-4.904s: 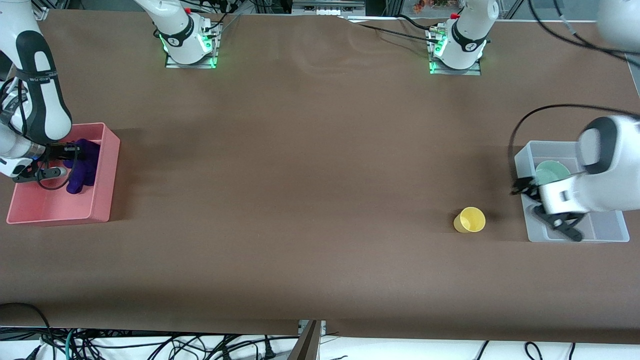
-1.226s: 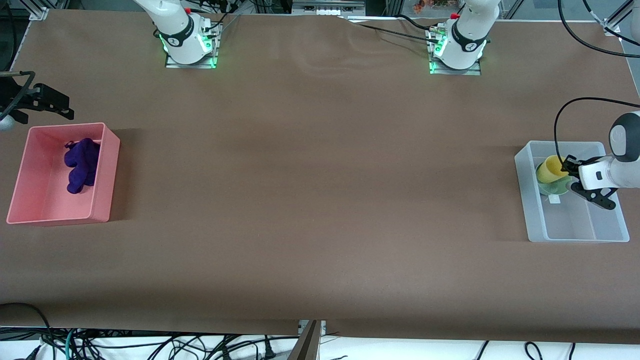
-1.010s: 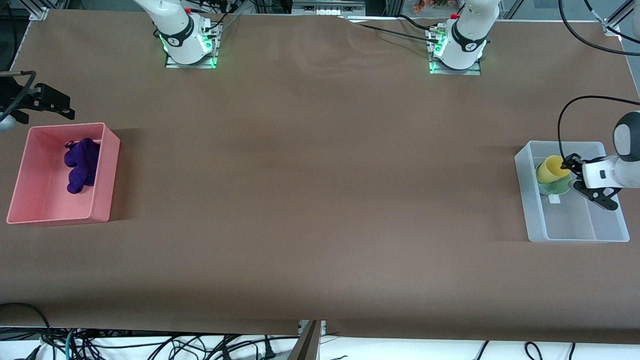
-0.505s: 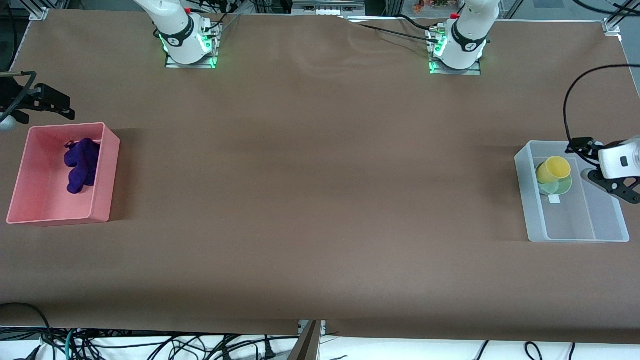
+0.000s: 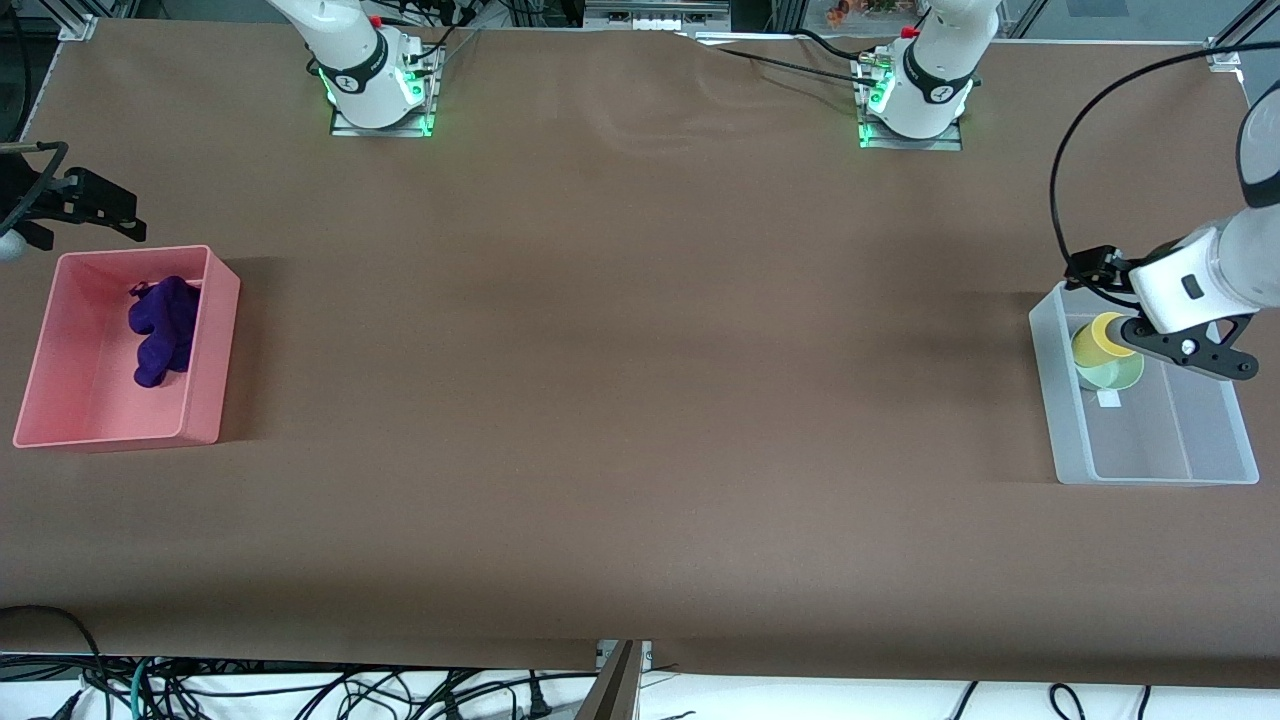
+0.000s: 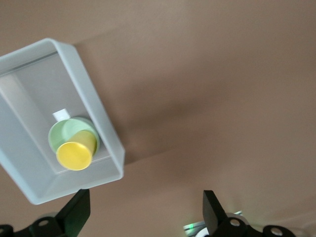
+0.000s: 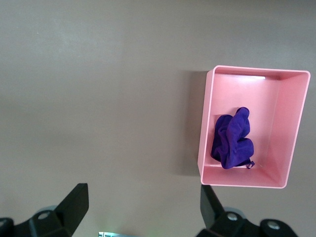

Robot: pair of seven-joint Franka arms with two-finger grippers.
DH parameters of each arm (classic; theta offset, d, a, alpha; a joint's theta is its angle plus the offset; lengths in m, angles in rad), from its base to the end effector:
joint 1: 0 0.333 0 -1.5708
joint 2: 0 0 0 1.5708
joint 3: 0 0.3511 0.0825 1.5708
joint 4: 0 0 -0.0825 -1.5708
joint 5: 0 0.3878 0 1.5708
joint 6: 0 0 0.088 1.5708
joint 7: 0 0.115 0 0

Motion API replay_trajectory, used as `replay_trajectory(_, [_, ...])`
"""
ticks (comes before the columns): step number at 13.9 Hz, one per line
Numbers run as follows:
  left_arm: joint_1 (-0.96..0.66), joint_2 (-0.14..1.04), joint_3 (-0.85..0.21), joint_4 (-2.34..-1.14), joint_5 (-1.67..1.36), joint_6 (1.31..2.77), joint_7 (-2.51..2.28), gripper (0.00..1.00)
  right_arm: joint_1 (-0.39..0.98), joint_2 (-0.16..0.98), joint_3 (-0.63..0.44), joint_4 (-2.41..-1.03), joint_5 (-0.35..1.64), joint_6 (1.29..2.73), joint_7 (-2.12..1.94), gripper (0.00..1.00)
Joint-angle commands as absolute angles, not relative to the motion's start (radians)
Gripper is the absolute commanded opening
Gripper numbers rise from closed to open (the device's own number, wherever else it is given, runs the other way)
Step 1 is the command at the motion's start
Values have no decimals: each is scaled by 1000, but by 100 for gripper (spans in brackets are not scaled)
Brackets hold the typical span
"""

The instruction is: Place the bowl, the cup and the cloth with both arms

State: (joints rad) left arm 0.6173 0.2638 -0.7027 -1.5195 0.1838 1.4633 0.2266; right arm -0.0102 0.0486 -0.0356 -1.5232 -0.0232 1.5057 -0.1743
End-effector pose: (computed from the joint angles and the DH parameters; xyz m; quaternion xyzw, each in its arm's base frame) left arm 0.6060 0.0179 0.5445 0.9790 -0.1584 -0.1284 0.0022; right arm 0.5668 -0.0282 0.6413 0.9973 0.0638 -0.0342 0.0088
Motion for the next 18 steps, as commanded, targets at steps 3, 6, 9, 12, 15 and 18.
replay_trajectory(3, [308, 178, -360, -1502, 31, 1486, 140, 100, -2, 69, -41, -1491, -34, 1496, -176, 100])
replay_trajectory(6, [61, 137, -97, -1531, -55, 1531, 19, 100, -2, 69, -41, -1490, -35, 1496, -179, 100])
replay_trajectory(9, [3, -35, -59, -1798, -55, 1774, -34, 100, -2, 69, -41, -1491, -35, 1496, -178, 100])
replay_trajectory(12, [-124, -63, 64, -1836, -40, 1795, -60, 100, -2, 69, -43, -1490, -35, 1496, -178, 100])
replay_trajectory(15, [-109, -58, 36, -1825, -3, 1769, -55, 100, -2, 69, -43, -1489, -35, 1496, -178, 100])
replay_trajectory(18, [11, -63, -95, -1818, 2, 1747, -54, 100, -3, 69, -44, -1489, -35, 1496, -181, 100])
